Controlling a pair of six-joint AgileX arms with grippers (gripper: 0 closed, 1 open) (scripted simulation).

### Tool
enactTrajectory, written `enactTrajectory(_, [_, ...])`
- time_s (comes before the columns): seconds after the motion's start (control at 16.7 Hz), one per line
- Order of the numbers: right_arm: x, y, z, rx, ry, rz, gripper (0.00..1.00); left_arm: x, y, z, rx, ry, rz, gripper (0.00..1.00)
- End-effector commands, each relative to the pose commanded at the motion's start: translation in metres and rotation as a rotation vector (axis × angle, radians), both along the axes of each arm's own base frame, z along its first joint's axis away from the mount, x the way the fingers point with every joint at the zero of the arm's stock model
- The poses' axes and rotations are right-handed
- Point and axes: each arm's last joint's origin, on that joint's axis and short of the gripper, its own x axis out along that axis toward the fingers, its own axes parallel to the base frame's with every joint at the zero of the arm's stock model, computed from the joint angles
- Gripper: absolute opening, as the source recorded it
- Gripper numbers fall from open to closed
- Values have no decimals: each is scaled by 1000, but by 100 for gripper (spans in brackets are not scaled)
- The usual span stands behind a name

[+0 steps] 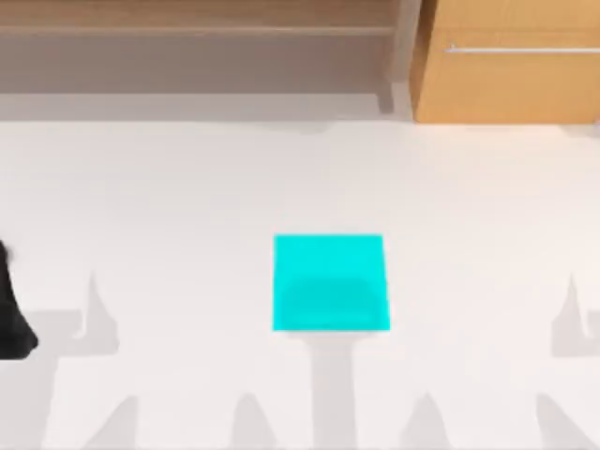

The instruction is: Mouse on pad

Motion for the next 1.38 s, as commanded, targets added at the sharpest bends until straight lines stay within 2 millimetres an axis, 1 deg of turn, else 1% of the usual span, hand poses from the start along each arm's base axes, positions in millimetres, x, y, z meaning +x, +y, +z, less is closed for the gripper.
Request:
enactTrajectory(0.18, [0, 0, 0, 0, 0, 0, 100, 0, 0, 1, 8, 8, 1, 100])
enactTrajectory(0.3, [0, 0, 0, 0, 0, 0, 100, 1, 1, 6, 54, 53, 3, 100])
enactTrajectory(0.48, [0, 0, 0, 0, 0, 0, 100, 5, 2, 23, 199, 187, -12, 100])
enactTrajectory(0.6, [0, 0, 0, 0, 0, 0, 100, 12, 4, 44, 342, 291, -42, 100])
enactTrajectory(0.72, [0, 0, 0, 0, 0, 0, 100, 27, 6, 69, 515, 389, -89, 100])
enactTrajectory(0.84, [0, 0, 0, 0, 0, 0, 100, 46, 9, 92, 699, 473, -150, 100])
enactTrajectory(0.96, [0, 0, 0, 0, 0, 0, 100, 64, 13, 107, 852, 544, -216, 100])
enactTrajectory(1.14, [0, 0, 0, 0, 0, 0, 100, 90, 18, 118, 1014, 644, -326, 100])
enactTrajectory(1.38, [0, 0, 0, 0, 0, 0, 100, 131, 28, 121, 1169, 768, -514, 100])
